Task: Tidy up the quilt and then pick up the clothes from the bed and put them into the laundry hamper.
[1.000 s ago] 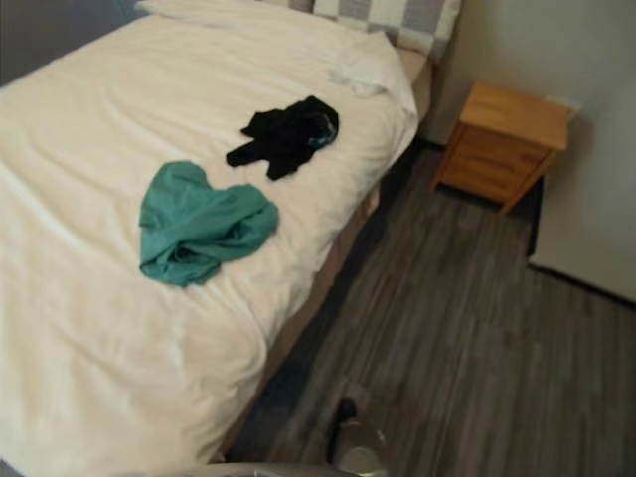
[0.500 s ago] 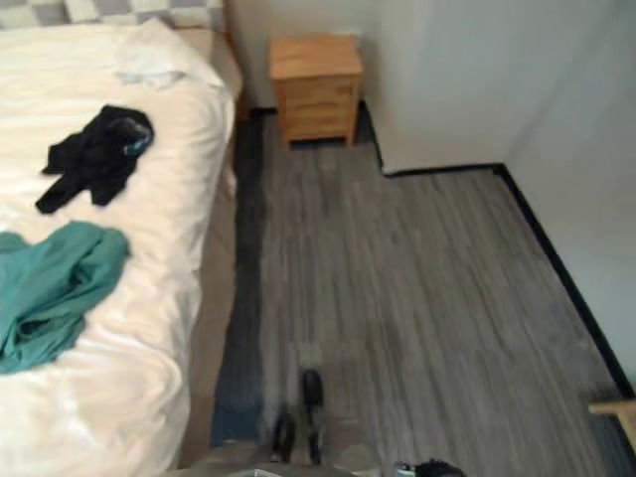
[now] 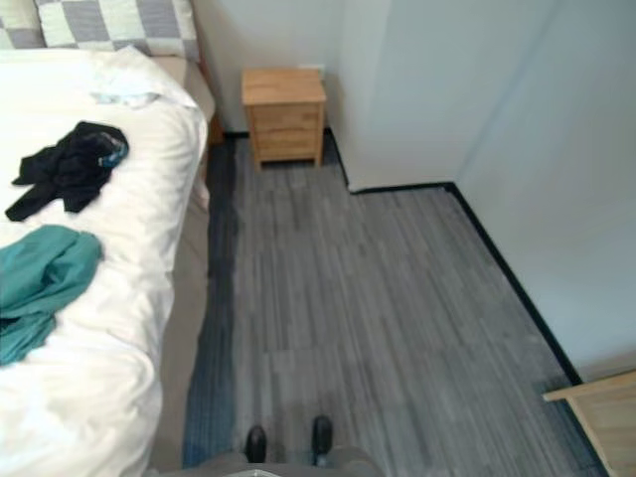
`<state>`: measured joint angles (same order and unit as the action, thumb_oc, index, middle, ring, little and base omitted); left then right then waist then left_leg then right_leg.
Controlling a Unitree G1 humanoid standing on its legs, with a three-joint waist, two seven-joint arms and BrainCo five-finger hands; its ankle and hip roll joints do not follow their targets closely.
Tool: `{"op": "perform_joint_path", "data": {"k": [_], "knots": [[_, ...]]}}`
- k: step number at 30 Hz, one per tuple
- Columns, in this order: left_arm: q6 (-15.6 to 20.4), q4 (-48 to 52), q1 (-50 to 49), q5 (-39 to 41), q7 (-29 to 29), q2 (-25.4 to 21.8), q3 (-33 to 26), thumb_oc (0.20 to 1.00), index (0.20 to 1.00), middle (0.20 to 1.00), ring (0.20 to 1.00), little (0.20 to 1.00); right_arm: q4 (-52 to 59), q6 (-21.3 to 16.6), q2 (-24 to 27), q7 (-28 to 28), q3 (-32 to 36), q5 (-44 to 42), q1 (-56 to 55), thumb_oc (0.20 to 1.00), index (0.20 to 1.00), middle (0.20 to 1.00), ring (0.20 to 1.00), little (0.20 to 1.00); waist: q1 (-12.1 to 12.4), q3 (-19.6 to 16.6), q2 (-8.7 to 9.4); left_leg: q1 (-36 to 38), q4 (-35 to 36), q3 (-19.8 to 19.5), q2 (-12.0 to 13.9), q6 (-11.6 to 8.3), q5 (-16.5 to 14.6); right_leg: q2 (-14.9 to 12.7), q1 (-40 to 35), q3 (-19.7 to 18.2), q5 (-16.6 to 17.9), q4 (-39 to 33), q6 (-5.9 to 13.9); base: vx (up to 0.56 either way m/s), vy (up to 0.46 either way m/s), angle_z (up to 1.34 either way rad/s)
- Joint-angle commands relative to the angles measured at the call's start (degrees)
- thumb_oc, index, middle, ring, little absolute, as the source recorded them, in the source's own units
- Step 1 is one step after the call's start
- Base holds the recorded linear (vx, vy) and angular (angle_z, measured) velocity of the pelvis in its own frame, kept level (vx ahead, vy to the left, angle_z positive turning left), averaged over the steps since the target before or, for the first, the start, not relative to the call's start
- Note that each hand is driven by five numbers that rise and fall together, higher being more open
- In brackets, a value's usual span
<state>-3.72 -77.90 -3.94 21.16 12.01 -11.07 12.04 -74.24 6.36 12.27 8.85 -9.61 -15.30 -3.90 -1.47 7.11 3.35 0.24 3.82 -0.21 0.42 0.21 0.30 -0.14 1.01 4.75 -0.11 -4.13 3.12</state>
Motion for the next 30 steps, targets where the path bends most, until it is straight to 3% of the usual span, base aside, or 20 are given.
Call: {"op": "perform_joint_path", "data": {"k": [1, 14, 17, 18, 23, 26, 30], "knots": [[3.42, 0.53, 4.88, -2.34, 2.32, 2.04, -0.51, 1.0, 1.0, 1.0, 1.0, 1.0, 0.42, -0.77, 0.75, -1.14, -2.45, 0.09, 3.25, 1.0, 1.0, 1.0, 1.0, 1.0, -0.9, 0.81, -1.24, 2.53, 1.18, 1.36, -2.44, -0.09, -1.15, -1.24, -4.18, -0.32, 3.04, -0.87, 3.9, 0.05, -0.029, 0.02], [2.61, 0.59, 3.66, -4.02, 3.88, 2.17, -1.04, 1.0, 1.0, 1.0, 1.0, 1.0, -1.05, -1.79, 0.24, -2.17, -2.71, -0.39, 2.81, 1.0, 1.0, 1.0, 1.0, 1.0, 0.21, 0.43, -1.38, 3.83, 1.18, 0.95, -2.41, 0.04, -1.7, -0.99, -5.82, 0.8, 2.03, -0.87, 3.69, 0.02, -0.013, 0.03], [2.48, 1.04, 3.42, -3.91, 4.16, 2.41, -0.75, 1.0, 1.0, 1.0, 1.0, 1.0, -1.19, -1.08, 0.26, 0.26, -2.49, -1.14, 2.73, 1.0, 1.0, 1.0, 1.0, 1.0, 0.32, 0.54, -1.53, 3.99, 1.18, 0.89, -2.33, -0.03, -1.65, -0.96, -6.01, 1.07, 1.97, -0.87, 3.68, 0.0, 0.0, 0.0], [1.03, 3.89, 3.92, 3.47, 5.32, 3.6, -1.84, 1.0, 1.0, 1.0, 1.0, 1.0, 2.28, -5.53, 0.09, -7.55, 0.18, -10.57, 4.91, 1.0, 1.0, 1.0, 1.0, 1.0, 3.35, 2.65, -1.14, -4.18, -0.07, 4.75, 0.96, -2.72, 1.34, -4.35, -3.12, 7.36, 1.16, -0.87, 4.12, 0.0, 0.0, 0.0], [1.29, 3.85, 3.54, 3.66, 5.32, 3.59, -1.88, 1.0, 1.0, 1.0, 1.0, 1.0, 1.51, -6.08, 0.6, -7.42, 0.36, -11.51, 4.26, 1.0, 1.0, 1.0, 1.0, 1.0, 3.09, 2.07, -1.11, -3.26, -0.52, 3.85, 0.65, -2.68, 0.72, -4.14, -3.72, 7.01, 1.0, -0.87, 3.88, 0.05, 0.021, -0.09], [1.17, 3.64, 3.24, 6.17, 4.83, 3.67, -3.16, 1.0, 1.0, 1.0, 1.0, 1.0, 0.36, -3.45, 0.97, -7.36, 1.15, -9.78, 4.27, 1.0, 1.0, 1.0, 1.0, 1.0, 3.1, 1.73, -1.03, -1.64, -1.18, 3.17, 0.05, -2.26, -0.44, -4.18, -4.82, 6.59, 0.86, -0.87, 3.78, 0.1, 0.066, 0.04], [-0.07, 2.79, 3.21, 5.96, 3.89, 3.79, -4.18, 1.0, 1.0, 1.0, 1.0, 1.0, -0.99, -3.24, 0.53, -7.47, 1.72, -10.37, 4.23, 1.0, 1.0, 1.0, 1.0, 1.0, 3.29, 1.79, -0.82, -0.67, -2.54, 2.71, -0.65, -1.56, -1.83, -5.08, -6.07, 6.49, 0.41, 0.26, 4.03, 0.14, 0.105, 0.0]]}}
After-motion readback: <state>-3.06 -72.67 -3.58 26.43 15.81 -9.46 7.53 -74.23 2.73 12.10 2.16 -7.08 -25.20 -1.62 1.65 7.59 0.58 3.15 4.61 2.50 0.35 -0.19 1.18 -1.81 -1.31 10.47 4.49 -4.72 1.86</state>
